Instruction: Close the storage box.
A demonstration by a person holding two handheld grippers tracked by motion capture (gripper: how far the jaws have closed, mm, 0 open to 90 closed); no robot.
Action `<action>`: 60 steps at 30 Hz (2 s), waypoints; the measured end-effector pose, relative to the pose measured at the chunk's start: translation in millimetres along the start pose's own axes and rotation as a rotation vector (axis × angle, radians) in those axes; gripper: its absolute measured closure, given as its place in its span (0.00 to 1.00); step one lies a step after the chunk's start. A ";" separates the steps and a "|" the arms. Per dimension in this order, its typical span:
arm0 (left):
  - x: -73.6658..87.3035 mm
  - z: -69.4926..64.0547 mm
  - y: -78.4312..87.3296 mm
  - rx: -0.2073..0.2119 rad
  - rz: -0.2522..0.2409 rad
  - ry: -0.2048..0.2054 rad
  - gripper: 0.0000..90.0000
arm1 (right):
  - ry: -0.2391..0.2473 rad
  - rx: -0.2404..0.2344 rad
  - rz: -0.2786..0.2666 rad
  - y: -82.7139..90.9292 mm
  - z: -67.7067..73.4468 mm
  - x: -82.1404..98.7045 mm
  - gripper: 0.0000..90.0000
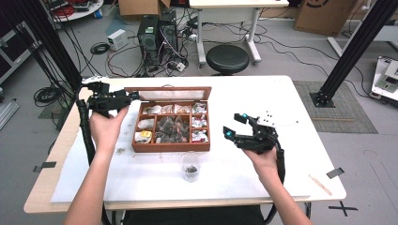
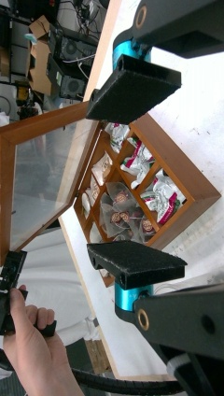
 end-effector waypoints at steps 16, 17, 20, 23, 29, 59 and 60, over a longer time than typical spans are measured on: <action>17.0 -7.0 2.2 0.047 0.023 0.064 0.42 | -0.004 0.001 -0.003 0.1 -0.3 0.0 0.35; 18.1 -7.1 2.6 0.048 0.025 0.062 0.42 | -0.002 0.001 -0.004 0.1 -0.1 -0.1 0.35; 21.0 -8.0 3.1 0.049 0.027 0.068 0.42 | -0.005 -0.003 -0.005 0.0 0.4 0.1 0.35; 24.3 -8.4 3.6 0.054 0.029 0.072 0.42 | -0.005 -0.003 -0.004 -0.5 0.3 0.3 0.35; 29.5 -9.8 4.8 0.055 0.022 0.069 0.42 | -0.008 -0.002 -0.005 -0.5 0.0 0.4 0.34; 68.6 -18.4 8.1 0.041 -0.025 0.012 0.42 | -0.011 0.010 -0.004 -1.3 -1.5 1.8 0.34; 70.3 -18.7 8.4 0.043 -0.021 0.007 0.42 | -0.009 0.010 -0.005 -1.4 -1.8 1.7 0.34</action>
Point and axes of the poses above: each handheld gripper's, and its own axes: y roughly backward along the jaws, x roughly out of its underside, z roughly to its left, the point moved 8 cm from there along -y, roughly forward along the jaws, and after that the axes turned 9 degrees about -y, right-handed, at the moved point
